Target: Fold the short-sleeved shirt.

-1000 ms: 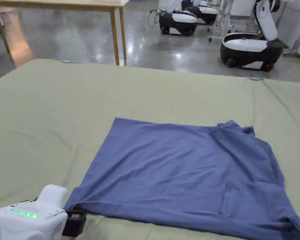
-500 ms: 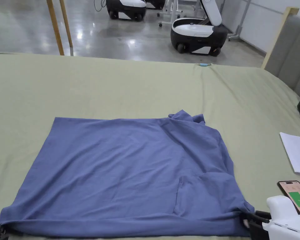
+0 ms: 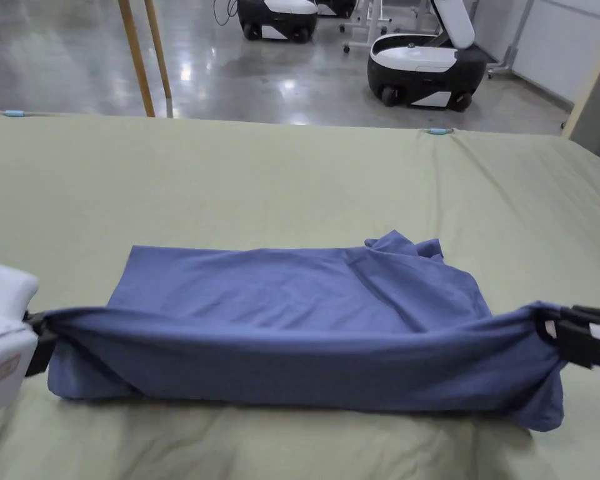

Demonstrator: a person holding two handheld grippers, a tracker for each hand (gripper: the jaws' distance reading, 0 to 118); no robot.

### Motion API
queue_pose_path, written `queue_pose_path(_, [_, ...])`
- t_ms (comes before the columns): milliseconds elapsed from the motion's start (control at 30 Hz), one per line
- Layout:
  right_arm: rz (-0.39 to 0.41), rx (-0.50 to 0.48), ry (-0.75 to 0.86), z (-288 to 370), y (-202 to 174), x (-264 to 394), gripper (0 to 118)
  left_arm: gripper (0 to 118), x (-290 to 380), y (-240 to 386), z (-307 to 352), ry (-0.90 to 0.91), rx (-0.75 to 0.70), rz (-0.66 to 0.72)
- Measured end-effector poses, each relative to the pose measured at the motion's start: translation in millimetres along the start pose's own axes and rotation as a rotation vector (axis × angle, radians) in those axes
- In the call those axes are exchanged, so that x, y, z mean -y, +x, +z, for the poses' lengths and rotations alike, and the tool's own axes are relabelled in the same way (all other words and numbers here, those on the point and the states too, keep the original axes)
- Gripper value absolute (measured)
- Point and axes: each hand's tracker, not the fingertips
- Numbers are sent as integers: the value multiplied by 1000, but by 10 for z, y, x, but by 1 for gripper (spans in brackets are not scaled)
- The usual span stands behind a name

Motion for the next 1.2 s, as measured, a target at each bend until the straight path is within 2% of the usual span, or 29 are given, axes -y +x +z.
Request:
queue_pose_path(133, [-1, 16, -52, -658, -50, -116, 4, 0, -214, 11, -735, -149, 48, -13])
queue_pose_path(200, [15, 28, -102, -972, -116, -61, 4, 0, -200, 14, -1040, -211, 104, 76])
queue_pose_path(300, [-28, -4, -179, -1258, -61, 59, 4, 0, -144, 53, -1187, -249, 127, 115])
queue_pose_path(333, [-31, -1, -163, -1250, -51, 79, 5, 7, -131, 86, -1129, -238, 121, 105])
queue_pose_path(367, [-41, -5, -140, -1207, -36, 97, 13, 22, -112, 106, -1045, -206, 101, 106])
queue_pose_path(400, [-57, -27, -124, -1141, -20, 90, 45, 58, -98, 99, -940, -169, 95, 122])
queue_pose_path(433, [-69, -40, -127, -1059, 2, 87, 100, 111, -75, 95, -840, -148, 100, 129])
queue_pose_path(467, [-67, -54, -140, -956, -14, 91, 115, 117, -56, 102, -696, -121, 98, 123])
queue_pose_path(500, [-37, -64, -91, -745, -92, 121, 115, 114, 0, 137, -405, 56, 102, 117])
queue_pose_path(533, [-16, -55, -48, -615, -141, 138, 114, 114, 48, 131, -289, 21, 51, 120])
queue_pose_path(633, [65, -26, 49, -115, -339, 308, 113, 114, 295, 183, 106, 143, 75, 189])
queue_pose_path(667, [72, -41, 51, 16, -400, 391, 105, 113, 433, 219, 237, 170, 83, 212])
queue_pose_path(700, [71, -62, 29, 150, -448, 491, 86, 109, 594, 264, 347, 180, 100, 234])
queue_pose_path(733, [70, -71, 18, 213, -482, 547, 36, 79, 731, 351, 446, 176, 112, 245])
queue_pose_path(767, [65, -63, 20, 294, -533, 656, 0, 26, 897, 407, 517, 152, 135, 260])
queue_pose_path(800, [60, -58, 17, 332, -569, 723, 0, 0, 1004, 437, 546, 130, 153, 262])
queue_pose_path(867, [65, -64, 9, 399, -551, 835, 0, 0, 1142, 533, 540, 123, 64, 262])
queue_pose_path(967, [61, -70, -7, 467, -554, 931, 0, 0, 1217, 383, 350, 9, 158, 340])
queue_pose_path(1133, [45, -59, -22, 491, -489, 981, 0, 2, 1179, 313, 216, 46, 92, 322])
queue_pose_path(1167, [42, -49, -27, 477, -458, 998, 0, 19, 1118, 305, 165, 42, 76, 326])
queue_pose_path(1200, [40, -40, -35, 459, -419, 1017, 0, 52, 1053, 293, 99, 23, 56, 315])
